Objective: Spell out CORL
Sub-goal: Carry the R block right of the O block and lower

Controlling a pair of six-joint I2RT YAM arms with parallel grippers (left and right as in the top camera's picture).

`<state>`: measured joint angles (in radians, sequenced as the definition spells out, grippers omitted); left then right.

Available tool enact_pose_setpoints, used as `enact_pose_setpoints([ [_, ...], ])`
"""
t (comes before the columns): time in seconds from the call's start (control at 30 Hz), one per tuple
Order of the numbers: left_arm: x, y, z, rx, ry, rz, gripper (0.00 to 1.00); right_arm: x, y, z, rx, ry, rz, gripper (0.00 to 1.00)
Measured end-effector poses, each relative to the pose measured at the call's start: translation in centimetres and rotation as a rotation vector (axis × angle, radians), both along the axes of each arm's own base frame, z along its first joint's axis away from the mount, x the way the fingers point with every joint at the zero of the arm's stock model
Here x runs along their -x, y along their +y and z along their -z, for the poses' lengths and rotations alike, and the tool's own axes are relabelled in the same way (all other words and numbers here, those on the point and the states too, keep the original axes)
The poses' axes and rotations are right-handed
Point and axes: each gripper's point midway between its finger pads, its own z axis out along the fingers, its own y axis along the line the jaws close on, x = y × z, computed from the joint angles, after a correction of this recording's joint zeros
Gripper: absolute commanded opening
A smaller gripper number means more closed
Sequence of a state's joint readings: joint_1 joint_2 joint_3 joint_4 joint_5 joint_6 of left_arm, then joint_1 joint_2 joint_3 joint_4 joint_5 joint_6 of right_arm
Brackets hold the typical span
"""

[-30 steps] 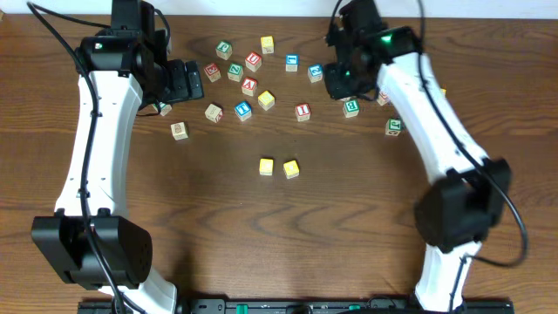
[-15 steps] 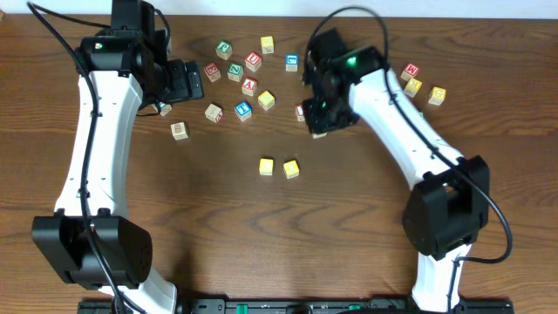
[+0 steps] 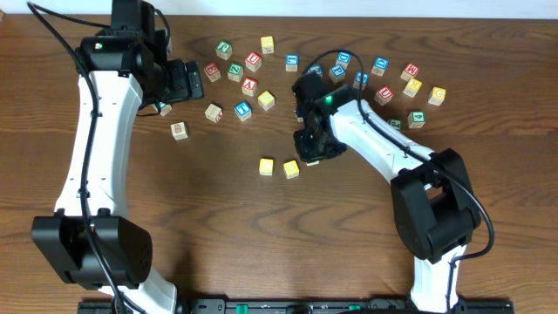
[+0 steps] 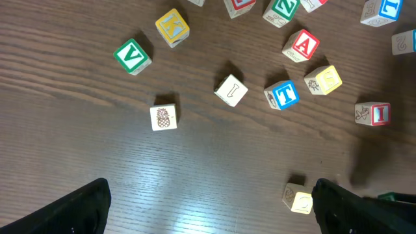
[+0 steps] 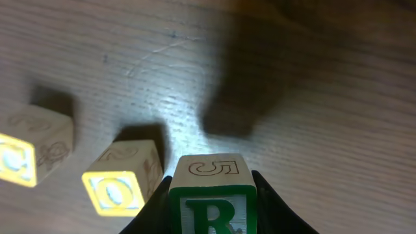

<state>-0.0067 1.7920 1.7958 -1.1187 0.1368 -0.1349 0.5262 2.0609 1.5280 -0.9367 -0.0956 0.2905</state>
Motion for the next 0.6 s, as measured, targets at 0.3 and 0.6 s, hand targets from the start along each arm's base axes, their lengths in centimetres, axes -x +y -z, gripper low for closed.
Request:
enact_pose_setpoints([
  [0.3,0.0,0.0,0.0,0.0,0.0,0.0,0.98,-0.12,0.03,0.76,-0.003,-0.014,0.02,0.27],
  [0.6,0.0,0.0,0.0,0.0,0.0,0.0,0.98,0.46,0.26,0.81,0.005,-0.001,0.011,0.32],
])
